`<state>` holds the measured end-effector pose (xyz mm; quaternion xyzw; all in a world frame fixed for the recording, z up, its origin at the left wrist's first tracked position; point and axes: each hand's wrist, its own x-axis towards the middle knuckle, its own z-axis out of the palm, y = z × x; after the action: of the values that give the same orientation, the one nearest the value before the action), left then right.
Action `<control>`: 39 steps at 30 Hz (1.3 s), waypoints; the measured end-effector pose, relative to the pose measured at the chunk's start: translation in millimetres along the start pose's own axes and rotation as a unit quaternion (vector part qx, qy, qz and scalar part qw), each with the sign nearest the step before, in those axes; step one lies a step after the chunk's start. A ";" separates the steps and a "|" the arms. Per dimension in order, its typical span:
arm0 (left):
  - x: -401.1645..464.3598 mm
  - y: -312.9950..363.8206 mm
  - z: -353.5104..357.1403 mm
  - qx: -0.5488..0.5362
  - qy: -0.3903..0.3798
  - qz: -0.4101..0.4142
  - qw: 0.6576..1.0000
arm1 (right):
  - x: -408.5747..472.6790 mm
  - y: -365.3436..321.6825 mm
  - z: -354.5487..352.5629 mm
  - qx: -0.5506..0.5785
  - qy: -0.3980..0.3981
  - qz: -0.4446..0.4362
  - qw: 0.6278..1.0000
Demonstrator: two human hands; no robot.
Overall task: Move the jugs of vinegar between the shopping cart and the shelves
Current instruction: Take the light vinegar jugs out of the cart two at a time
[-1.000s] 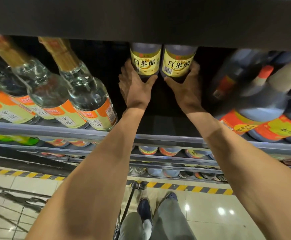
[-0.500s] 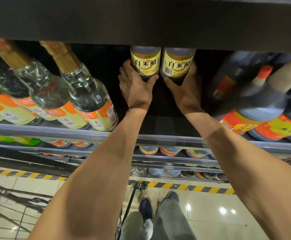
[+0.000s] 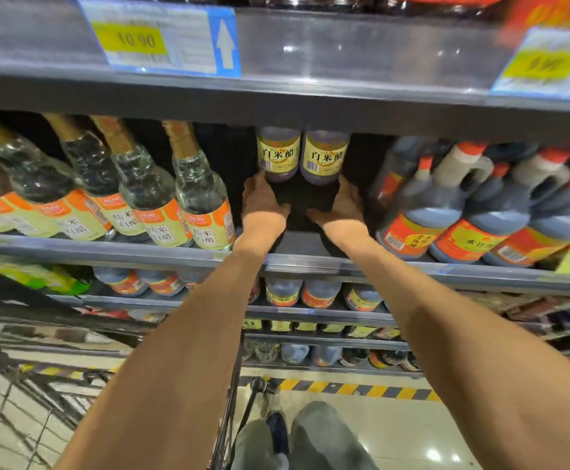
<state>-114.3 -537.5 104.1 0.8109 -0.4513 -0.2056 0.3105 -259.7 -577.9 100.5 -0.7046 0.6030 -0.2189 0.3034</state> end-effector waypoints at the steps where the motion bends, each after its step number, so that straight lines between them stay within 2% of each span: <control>1: -6.9 -1.0 -1.7 0.031 -0.011 0.012 0.999 | -5.4 -1.8 -3.2 -0.020 -0.016 -0.005 1.000; 6: -46.8 -6.8 -12.6 0.126 0.008 0.088 0.988 | -30.2 -15.8 -32.5 -0.153 -0.128 -0.061 0.978; 10: -89.7 1.1 -29.4 0.168 0.073 0.112 0.977 | -61.2 -26.8 -50.7 -0.194 -0.112 -0.120 0.967; 14: -154.4 -1.5 -36.6 0.127 0.135 0.164 0.969 | -103.0 -29.3 -60.6 -0.201 -0.077 -0.216 0.952; 16: -188.3 -10.3 -38.5 0.116 0.161 0.153 0.968 | -125.1 -26.7 -61.9 -0.213 -0.065 -0.280 0.934; 22: -283.4 -78.2 -60.6 0.165 0.214 0.065 0.961 | -188.4 -27.5 -34.8 -0.261 -0.088 -0.469 0.839; 25: -337.5 -117.8 -78.5 0.186 0.241 0.012 0.952 | -224.6 -39.3 -0.9 -0.259 -0.128 -0.518 0.805; 28: -389.5 -154.1 -94.2 0.192 0.267 -0.082 0.941 | -261.8 -57.9 39.5 -0.257 -0.171 -0.577 0.757; 35: -489.0 -248.8 -115.2 0.149 0.293 -0.283 0.901 | -352.5 -108.9 142.6 -0.268 -0.277 -0.654 0.650; 39: -538.5 -317.1 -116.3 0.097 0.294 -0.399 0.863 | -399.4 -116.8 210.0 -0.274 -0.339 -0.657 0.615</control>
<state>-124.8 89.1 -1.8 0.9706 0.0054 -0.0194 0.2400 -105.1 -140.8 52.9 -0.9869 -0.1351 0.0695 0.0542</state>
